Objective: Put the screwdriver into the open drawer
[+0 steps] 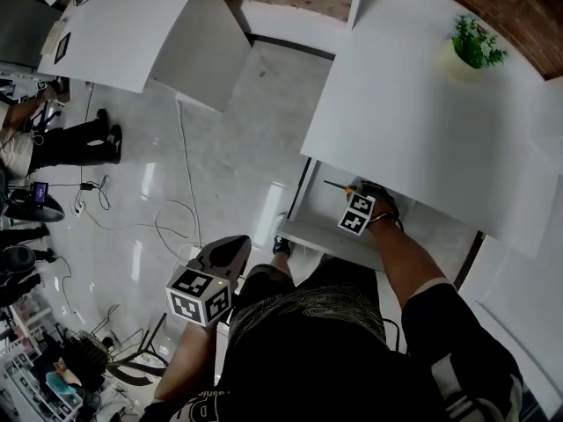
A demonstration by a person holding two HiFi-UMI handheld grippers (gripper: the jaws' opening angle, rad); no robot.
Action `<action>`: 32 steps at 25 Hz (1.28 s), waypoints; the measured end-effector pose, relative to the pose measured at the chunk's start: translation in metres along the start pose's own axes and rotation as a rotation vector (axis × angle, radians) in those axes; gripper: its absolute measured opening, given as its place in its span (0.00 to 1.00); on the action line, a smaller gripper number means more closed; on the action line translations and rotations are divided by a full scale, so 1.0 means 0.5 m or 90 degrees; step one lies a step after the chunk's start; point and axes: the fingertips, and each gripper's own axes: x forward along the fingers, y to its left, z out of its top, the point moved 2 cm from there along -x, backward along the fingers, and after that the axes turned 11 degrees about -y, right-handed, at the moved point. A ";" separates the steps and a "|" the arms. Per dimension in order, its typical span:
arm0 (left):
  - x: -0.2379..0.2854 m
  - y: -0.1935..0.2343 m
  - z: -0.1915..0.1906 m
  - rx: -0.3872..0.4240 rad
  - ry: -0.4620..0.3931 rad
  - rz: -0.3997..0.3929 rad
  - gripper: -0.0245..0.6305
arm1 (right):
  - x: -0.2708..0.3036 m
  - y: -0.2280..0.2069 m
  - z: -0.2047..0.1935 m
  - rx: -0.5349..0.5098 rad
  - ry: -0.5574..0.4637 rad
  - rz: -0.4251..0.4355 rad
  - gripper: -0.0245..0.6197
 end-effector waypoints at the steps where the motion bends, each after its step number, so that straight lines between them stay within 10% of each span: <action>1: -0.001 0.004 0.001 -0.002 -0.001 0.000 0.07 | 0.001 -0.001 0.000 0.004 0.002 -0.002 0.20; 20: 0.002 -0.009 0.080 0.077 -0.015 -0.097 0.07 | -0.128 0.008 0.039 0.140 -0.036 -0.095 0.20; 32: 0.026 -0.084 0.164 0.194 -0.011 -0.294 0.07 | -0.436 0.029 0.127 0.499 -0.229 -0.294 0.20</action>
